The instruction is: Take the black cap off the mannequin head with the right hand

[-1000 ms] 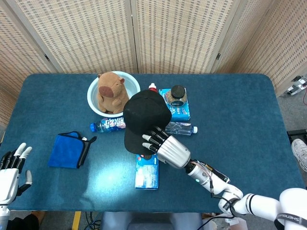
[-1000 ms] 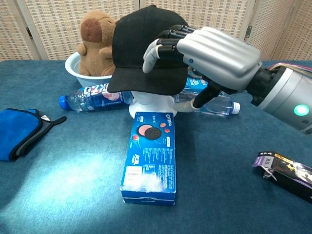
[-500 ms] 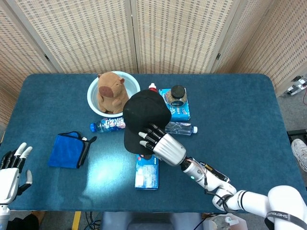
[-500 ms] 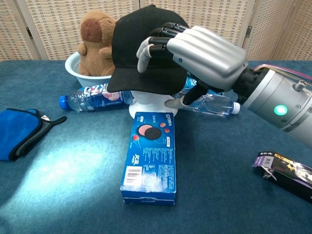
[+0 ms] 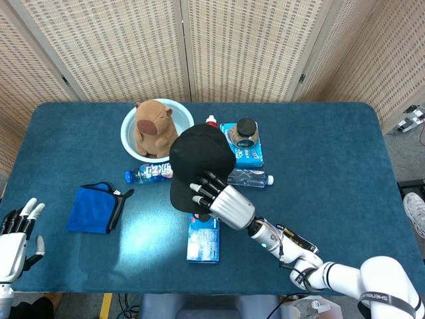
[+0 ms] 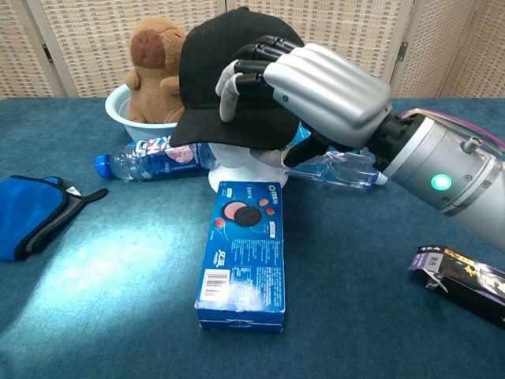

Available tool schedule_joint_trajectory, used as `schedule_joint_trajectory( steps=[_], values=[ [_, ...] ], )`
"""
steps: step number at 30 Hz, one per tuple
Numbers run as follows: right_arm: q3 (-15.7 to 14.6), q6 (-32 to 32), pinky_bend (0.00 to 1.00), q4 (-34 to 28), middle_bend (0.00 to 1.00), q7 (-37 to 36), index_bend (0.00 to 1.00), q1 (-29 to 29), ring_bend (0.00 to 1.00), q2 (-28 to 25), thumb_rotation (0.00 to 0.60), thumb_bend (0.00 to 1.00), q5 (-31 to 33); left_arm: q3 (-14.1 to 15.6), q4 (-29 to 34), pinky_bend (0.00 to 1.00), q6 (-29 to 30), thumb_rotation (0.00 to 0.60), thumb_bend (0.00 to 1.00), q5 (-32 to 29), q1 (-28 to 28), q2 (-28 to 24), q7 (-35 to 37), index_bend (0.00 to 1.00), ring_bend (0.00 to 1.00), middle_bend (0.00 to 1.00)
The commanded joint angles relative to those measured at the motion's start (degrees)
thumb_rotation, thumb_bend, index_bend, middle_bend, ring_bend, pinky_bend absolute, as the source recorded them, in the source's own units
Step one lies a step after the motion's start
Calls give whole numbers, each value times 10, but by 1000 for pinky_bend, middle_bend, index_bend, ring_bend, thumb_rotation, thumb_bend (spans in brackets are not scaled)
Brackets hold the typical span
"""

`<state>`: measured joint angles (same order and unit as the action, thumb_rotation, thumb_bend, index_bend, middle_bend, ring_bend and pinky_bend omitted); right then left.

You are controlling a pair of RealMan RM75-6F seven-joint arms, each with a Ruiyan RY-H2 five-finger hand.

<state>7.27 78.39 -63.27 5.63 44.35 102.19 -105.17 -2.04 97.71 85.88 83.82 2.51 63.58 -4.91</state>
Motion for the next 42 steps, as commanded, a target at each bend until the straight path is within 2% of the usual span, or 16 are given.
schedule_joint_trajectory(
  steps=[1,9,11,17,22,28,42],
  values=[
    [-1,12,119,10,286,-6,452,0,133,6,600,366,-1,0,0,0,-1,600,622,1,1,0,0,0,0,0],
    [1,38,119,29,328,-16,560,1,168,15,600,471,3,0,0,0,-2,600,622,1,2,1,0,0,0,0],
    [2,42,119,32,343,-18,613,1,178,17,600,490,5,0,-1,0,-3,600,622,1,3,2,0,0,0,0],
    [10,53,119,37,386,-24,742,5,201,21,600,493,13,0,-3,0,-6,600,622,0,4,4,0,0,0,0],
    [18,62,119,37,427,-29,812,8,240,27,600,494,21,0,-5,0,-6,600,622,-1,4,4,3,0,0,0],
    [23,70,119,40,438,-29,825,11,249,30,600,493,24,0,-7,0,-5,600,622,-2,3,4,6,0,0,0],
    [74,96,120,37,459,-15,845,40,268,35,600,493,44,2,-14,0,1,600,622,0,-2,3,20,0,0,0]
  ],
)
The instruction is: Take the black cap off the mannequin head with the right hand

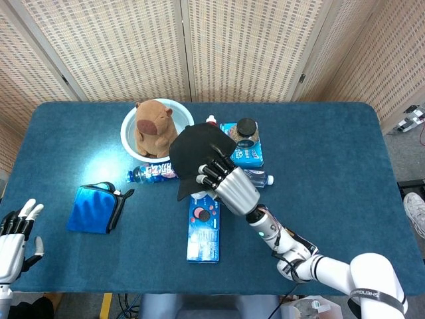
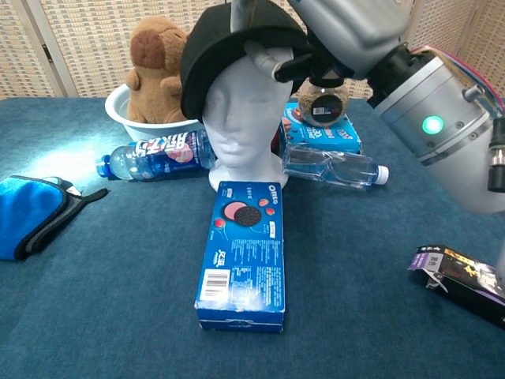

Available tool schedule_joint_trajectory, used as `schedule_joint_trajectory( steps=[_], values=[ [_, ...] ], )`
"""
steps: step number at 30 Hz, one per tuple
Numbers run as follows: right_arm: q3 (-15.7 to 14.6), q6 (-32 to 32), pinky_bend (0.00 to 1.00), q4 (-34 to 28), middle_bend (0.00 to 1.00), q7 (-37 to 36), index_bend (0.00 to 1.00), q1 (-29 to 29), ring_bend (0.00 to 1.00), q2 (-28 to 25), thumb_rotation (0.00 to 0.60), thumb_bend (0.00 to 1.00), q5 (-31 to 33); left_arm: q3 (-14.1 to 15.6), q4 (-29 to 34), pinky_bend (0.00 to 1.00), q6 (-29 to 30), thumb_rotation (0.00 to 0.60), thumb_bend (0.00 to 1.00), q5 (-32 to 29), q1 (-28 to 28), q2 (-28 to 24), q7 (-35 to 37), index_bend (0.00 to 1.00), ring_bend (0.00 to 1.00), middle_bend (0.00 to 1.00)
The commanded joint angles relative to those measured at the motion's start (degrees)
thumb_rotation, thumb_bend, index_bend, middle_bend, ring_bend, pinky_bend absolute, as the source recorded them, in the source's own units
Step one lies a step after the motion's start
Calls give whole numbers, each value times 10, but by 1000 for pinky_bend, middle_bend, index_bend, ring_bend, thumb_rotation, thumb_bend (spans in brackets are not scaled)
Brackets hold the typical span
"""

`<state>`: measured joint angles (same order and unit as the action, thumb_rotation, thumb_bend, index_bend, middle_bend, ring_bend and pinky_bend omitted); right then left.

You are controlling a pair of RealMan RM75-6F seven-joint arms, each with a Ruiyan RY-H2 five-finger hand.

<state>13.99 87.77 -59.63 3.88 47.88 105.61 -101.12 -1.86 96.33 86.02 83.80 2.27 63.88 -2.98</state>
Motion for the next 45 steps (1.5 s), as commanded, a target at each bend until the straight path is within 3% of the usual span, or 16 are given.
schedule_joint_trajectory(
  steps=[1,17,25,34,45],
  values=[
    [12,2,120,2,460,3,846,10,269,0,600,493,6,0,-1,0,-1,600,622,0,0,0,1,0,0,0],
    [77,3,120,73,467,-9,853,68,282,11,600,494,56,0,-12,0,-7,600,622,-4,1,2,13,0,0,0],
    [103,21,120,79,468,-6,854,86,283,3,600,493,76,-1,-14,0,-9,600,622,-4,2,2,15,0,0,0],
    [123,33,120,88,474,10,858,103,286,-29,600,493,90,-1,-15,0,-13,600,622,-4,5,3,16,0,0,0],
    [129,65,120,50,474,22,859,69,287,-129,600,493,101,-3,-15,0,-15,600,622,0,9,2,19,0,0,0]
  ],
)
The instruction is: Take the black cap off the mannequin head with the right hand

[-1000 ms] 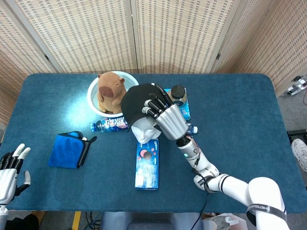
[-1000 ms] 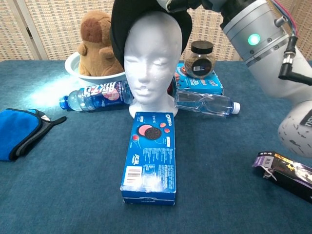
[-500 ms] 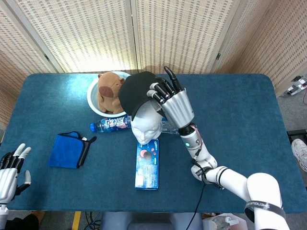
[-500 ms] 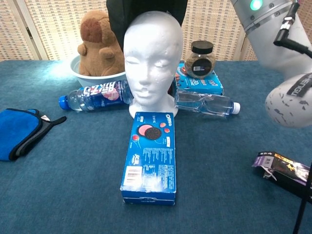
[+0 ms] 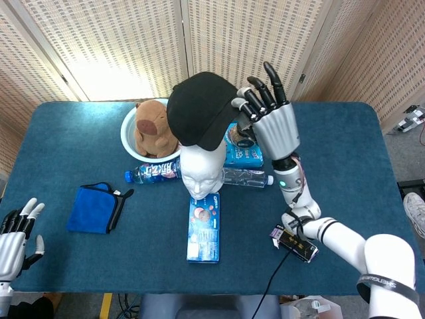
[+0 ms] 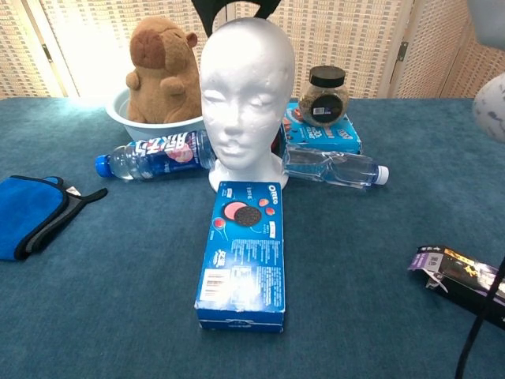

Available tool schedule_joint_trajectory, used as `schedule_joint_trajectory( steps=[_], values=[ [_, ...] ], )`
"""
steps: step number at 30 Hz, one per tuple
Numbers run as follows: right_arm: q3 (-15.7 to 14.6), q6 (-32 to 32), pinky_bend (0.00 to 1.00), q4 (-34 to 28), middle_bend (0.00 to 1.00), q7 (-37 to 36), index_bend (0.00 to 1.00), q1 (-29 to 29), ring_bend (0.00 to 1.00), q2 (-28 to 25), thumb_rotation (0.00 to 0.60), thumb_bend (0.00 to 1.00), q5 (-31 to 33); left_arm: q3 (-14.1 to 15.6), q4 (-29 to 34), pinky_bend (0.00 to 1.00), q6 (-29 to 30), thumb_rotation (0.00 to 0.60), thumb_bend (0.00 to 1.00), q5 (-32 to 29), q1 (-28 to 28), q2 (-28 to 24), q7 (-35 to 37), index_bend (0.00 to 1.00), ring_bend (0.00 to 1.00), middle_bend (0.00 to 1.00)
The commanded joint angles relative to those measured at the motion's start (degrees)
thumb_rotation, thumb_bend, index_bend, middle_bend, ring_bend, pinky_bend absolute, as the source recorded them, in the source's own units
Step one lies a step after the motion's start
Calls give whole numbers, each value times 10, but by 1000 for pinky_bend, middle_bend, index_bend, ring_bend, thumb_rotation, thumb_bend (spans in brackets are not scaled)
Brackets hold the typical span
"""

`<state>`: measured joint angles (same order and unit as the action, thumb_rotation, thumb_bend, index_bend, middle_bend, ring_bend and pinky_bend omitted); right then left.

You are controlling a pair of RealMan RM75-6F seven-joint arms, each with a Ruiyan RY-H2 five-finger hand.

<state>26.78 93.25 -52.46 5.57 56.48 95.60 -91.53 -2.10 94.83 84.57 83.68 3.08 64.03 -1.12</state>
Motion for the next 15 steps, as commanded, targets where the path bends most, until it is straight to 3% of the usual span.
schedule_joint_trajectory(
  steps=[1,5,8,15],
  values=[
    [1,13,120,-30,474,7,859,-23,287,-39,600,494,7,0,0,0,-2,600,622,2,2,1,0,0,0,0],
    [3,11,120,-53,474,12,859,-43,287,-80,600,494,20,0,2,0,-4,600,622,6,5,1,-2,0,0,0],
    [-18,51,120,-97,474,35,859,-85,287,-101,600,493,8,0,6,0,-4,600,622,9,7,0,-5,0,0,0],
    [-47,64,120,-143,474,49,859,-149,287,-151,600,493,17,3,14,0,-4,600,622,13,8,0,-14,0,0,0]
  ],
)
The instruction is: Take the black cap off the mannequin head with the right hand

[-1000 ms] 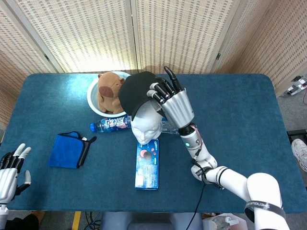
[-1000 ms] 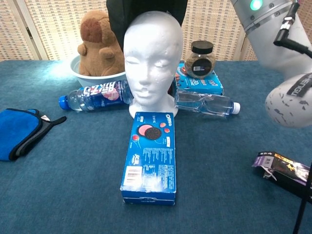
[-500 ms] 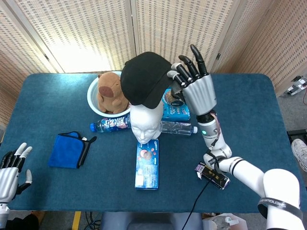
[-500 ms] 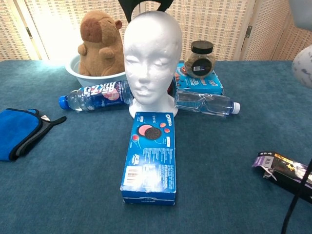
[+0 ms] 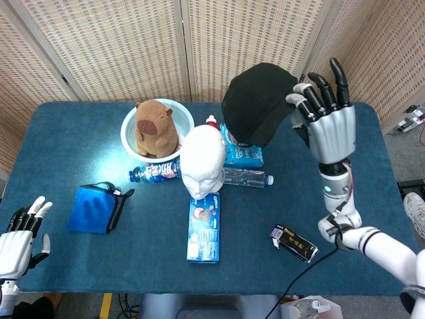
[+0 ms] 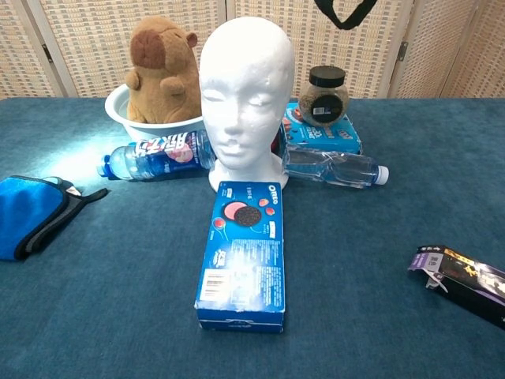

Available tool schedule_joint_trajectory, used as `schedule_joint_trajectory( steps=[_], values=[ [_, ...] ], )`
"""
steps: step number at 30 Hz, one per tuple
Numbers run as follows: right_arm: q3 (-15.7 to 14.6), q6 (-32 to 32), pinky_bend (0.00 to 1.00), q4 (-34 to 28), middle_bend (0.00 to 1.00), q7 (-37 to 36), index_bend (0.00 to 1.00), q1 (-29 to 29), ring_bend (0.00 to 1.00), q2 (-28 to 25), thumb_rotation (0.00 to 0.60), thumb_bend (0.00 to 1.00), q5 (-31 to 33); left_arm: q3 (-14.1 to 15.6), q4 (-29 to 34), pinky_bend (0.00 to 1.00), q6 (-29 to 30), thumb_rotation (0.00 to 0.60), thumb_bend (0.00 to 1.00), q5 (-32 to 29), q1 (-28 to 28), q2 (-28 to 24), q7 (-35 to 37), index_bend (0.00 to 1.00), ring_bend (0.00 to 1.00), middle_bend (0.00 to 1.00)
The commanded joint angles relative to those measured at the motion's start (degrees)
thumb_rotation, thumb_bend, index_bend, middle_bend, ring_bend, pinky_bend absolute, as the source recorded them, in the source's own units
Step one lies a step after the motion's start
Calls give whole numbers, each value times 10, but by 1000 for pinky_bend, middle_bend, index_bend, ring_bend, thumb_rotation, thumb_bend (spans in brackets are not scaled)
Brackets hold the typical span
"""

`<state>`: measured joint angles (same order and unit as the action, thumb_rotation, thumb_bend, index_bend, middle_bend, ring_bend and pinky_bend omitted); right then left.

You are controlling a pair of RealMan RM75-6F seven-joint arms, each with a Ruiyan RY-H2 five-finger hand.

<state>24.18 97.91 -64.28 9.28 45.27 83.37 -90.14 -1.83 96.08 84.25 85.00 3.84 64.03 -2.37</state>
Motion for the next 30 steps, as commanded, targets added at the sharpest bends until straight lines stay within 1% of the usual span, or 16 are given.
schedule_joint_trajectory(
  steps=[1,7,13,22,26,30],
  values=[
    [-24,16,120,-25,474,10,859,-44,287,-32,600,494,6,1,2,0,-1,600,622,0,0,0,-3,0,0,0],
    [-50,12,120,-5,475,-7,859,-89,287,-33,600,494,25,3,5,0,-3,600,622,3,3,2,-8,0,0,0],
    [-68,3,120,42,475,-37,859,-117,287,-10,600,493,41,5,4,0,-7,600,622,4,5,6,-10,0,0,0],
    [-84,-33,120,143,476,-80,859,-126,287,53,600,493,61,6,-1,0,-10,600,622,1,6,7,-7,0,0,0],
    [-90,-52,120,191,475,-104,859,-127,287,89,600,493,70,6,-4,0,-12,600,622,-1,6,8,-4,0,0,0],
    [-97,-70,120,254,476,-131,859,-128,287,133,600,494,76,6,-9,0,-14,600,622,-4,6,9,0,0,0,0]
  ],
)
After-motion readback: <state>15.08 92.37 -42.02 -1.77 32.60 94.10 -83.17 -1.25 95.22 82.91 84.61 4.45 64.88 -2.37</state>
